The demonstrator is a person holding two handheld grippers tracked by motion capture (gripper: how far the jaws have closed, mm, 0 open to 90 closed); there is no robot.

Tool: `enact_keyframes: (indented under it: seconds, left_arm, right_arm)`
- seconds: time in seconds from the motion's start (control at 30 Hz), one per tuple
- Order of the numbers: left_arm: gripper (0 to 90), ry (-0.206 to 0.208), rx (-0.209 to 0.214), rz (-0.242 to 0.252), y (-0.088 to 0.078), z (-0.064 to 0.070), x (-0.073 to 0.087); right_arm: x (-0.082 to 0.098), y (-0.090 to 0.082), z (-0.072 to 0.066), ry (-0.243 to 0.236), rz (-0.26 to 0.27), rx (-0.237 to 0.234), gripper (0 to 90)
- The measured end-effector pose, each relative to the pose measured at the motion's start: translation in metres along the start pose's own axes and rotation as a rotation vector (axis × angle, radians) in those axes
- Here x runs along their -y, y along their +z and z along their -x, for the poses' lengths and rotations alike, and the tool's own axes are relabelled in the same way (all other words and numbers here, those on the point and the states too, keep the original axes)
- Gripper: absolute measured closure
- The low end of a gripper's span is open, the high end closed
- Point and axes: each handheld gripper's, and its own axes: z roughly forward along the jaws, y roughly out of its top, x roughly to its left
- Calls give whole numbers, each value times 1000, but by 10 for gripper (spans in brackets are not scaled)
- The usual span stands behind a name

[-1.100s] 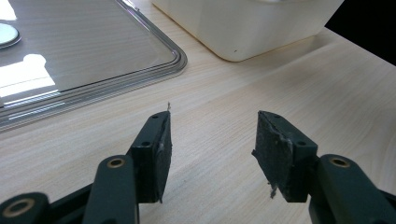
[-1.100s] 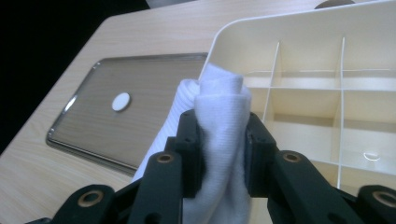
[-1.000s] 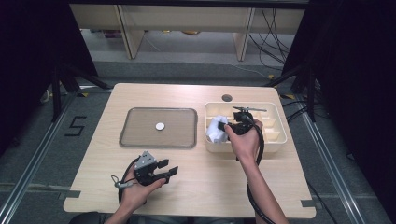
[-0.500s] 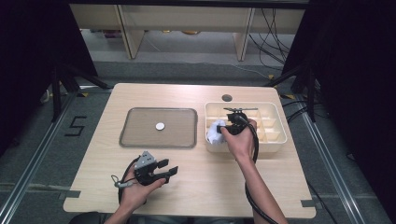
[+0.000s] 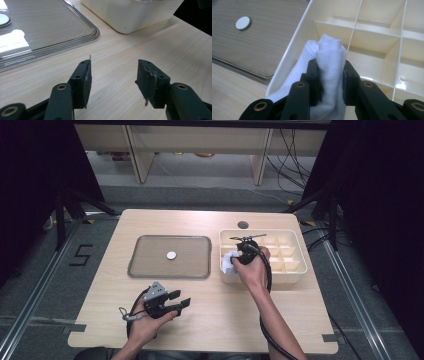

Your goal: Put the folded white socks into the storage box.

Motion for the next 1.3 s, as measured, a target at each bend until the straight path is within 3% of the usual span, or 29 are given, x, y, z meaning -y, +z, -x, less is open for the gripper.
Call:
enact_keyframes:
  seconds: [0.07, 0.17, 0.2, 0.43, 0.53, 0.57, 0.7, 0.8, 0.83, 0.87, 0.93, 0.97, 1.03, 1.07, 1.13, 1.17, 1.3]
  left_arm:
    - [449, 1, 2, 0, 0, 0, 0]
    - [449, 2, -3, -3, 0, 0, -1]
    - [449, 2, -3, -3, 0, 0, -1]
    - [449, -7, 2, 1, 0, 1, 0]
    - [449, -2, -1, 0, -1, 0, -1]
    - [449, -2, 6, 12, 0, 0, 0]
    - [449, -3, 15, 11, 0, -1, 0]
    - [449, -14, 13, 12, -1, -1, 0]
    - [449, -7, 6, 18, -1, -1, 0]
    - [449, -3, 5, 13, -2, -1, -1]
    - [449, -7, 3, 14, -3, 0, -1]
    - [449, -6, 3, 13, -3, 0, -1]
    - [449, -4, 5, 14, -2, 0, -1]
    - [449, -3, 11, 17, -1, 0, 0]
    - [449, -15, 9, 18, -1, 0, 0]
    - [449, -3, 7, 13, -2, 0, 0]
    - [449, -8, 2, 15, -3, -1, -1]
  right_arm:
    - [-3, 1, -4, 16, -38, 14, 726]
    - [-5, 1, -6, 9, -49, 16, 727]
    - [-5, 2, -6, -13, -47, 29, 727]
    - [-6, 4, -11, -16, -63, 44, 718]
    - [-4, 3, -7, 23, -51, 21, 662]
    - [-4, 1, -6, 90, -56, 16, 589]
    - [-5, -4, -3, 93, -48, 7, 489]
    - [-8, -13, -4, 123, -26, -2, 454]
    - [-8, -16, -3, 119, -17, 6, 448]
    - [-9, -18, -1, 87, 9, -15, 443]
    - [-8, -24, -2, 107, 14, -20, 461]
    - [-6, -30, -2, 128, -9, -10, 583]
    - [-5, -32, -4, 123, -35, 11, 624]
    - [-3, -30, -5, 111, -44, -9, 692]
    - [-2, -28, -4, 85, -41, -14, 717]
    - [-2, -26, -8, 120, -63, -8, 742]
    - [-1, -20, -9, 101, -77, -18, 811]
